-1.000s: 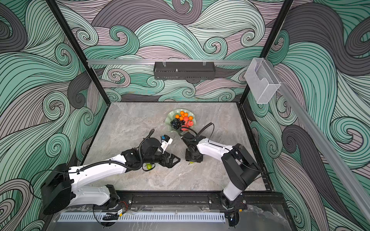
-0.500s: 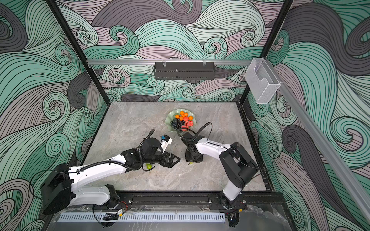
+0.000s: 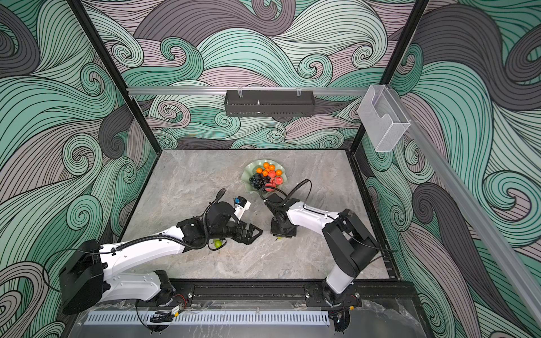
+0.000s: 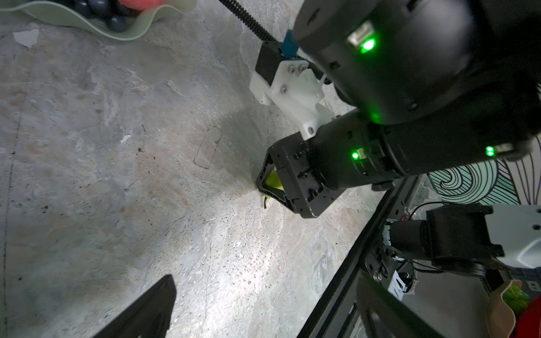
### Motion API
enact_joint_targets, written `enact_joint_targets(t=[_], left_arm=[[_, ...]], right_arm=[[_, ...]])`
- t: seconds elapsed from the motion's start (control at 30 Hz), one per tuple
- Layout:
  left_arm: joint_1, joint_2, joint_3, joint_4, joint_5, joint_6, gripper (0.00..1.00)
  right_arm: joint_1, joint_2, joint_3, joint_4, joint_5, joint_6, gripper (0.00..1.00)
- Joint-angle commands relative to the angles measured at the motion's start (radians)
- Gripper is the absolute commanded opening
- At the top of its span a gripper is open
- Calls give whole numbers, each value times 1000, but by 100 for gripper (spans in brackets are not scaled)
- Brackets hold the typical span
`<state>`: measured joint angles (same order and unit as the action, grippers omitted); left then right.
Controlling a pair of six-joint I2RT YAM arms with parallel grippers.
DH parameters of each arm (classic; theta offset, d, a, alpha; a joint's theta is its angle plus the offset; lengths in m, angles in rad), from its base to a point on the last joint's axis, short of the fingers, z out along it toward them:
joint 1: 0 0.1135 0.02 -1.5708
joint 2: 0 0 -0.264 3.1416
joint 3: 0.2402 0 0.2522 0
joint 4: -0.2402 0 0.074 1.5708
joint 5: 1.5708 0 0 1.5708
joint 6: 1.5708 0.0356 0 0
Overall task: Place and organize the fake fruits in the fruit bowl
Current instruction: 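Close both grippers on their green pears, then lift and carry the green pears over the green bowl with both grippers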
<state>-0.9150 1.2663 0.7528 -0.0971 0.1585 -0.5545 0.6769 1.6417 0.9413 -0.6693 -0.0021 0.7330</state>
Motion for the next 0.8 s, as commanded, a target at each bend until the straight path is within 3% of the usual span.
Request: enact_joint_targets(t=[0.0,0.4,0.77], left_arm=[[1,-35,32,-49,-63,-9,98],[164,-9,98,-16,-26,-44,99],[285,147,263,-21,12,-55,99]], right_arm=[[5,-50,29,-38,35,-17,34],[-73,-92,186,-116,111,-121,32],[-229,54,448,-138,100,-227,31]])
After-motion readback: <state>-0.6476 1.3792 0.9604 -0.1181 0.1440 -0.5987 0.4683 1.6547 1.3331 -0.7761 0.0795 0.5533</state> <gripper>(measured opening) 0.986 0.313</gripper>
